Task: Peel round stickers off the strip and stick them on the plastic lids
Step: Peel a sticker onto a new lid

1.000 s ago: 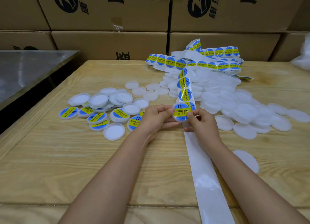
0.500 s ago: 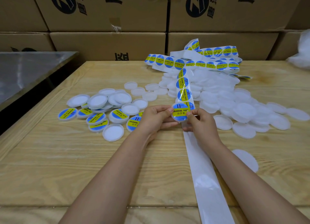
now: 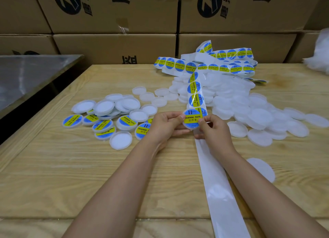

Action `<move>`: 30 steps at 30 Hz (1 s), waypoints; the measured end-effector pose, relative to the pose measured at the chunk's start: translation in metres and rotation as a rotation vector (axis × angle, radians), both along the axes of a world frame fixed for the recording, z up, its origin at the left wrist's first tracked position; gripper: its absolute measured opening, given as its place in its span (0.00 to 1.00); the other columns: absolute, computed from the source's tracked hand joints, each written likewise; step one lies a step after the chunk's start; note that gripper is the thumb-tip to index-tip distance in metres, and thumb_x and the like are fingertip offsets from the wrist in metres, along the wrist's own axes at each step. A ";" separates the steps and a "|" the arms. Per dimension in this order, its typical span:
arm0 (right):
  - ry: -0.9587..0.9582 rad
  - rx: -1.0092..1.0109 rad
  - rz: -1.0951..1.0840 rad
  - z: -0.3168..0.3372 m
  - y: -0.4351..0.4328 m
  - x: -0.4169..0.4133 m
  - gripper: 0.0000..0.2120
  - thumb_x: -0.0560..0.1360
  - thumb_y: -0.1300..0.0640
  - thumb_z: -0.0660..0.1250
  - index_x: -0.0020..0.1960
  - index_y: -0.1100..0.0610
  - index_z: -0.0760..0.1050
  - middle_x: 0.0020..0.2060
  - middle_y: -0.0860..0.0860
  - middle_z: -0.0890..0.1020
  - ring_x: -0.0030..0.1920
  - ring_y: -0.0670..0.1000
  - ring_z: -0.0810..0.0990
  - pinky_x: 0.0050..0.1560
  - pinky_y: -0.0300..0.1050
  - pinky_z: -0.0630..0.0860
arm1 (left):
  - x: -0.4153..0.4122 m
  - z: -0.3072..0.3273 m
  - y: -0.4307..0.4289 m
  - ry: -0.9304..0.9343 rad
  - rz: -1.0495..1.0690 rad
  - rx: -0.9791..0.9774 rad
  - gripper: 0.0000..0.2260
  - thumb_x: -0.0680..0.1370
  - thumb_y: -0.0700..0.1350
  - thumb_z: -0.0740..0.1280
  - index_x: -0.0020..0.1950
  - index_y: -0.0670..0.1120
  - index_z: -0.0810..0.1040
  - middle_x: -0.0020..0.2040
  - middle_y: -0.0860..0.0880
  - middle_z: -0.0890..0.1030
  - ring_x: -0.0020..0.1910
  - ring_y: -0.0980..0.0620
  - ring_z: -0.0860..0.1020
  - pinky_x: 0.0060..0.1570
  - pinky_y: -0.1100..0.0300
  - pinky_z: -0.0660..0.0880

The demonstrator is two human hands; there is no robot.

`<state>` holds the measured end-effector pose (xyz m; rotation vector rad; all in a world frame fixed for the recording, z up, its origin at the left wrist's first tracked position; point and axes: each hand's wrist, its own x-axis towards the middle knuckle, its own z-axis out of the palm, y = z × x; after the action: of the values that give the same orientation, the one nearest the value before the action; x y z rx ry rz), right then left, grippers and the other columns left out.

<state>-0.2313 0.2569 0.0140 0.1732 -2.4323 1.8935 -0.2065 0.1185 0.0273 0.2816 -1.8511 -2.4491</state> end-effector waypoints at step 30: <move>0.102 0.103 -0.182 -0.003 -0.002 0.003 0.17 0.70 0.47 0.73 0.44 0.57 0.69 0.45 0.55 0.79 0.31 0.53 0.83 0.42 0.54 0.79 | -0.001 -0.010 0.012 0.093 0.153 -0.063 0.02 0.76 0.36 0.68 0.43 0.41 0.78 0.36 0.45 0.84 0.33 0.47 0.83 0.35 0.58 0.81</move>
<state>-0.2287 0.2544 0.0110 0.0488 -2.3889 1.6467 -0.2072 0.1307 0.0170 0.2884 -1.7937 -2.2600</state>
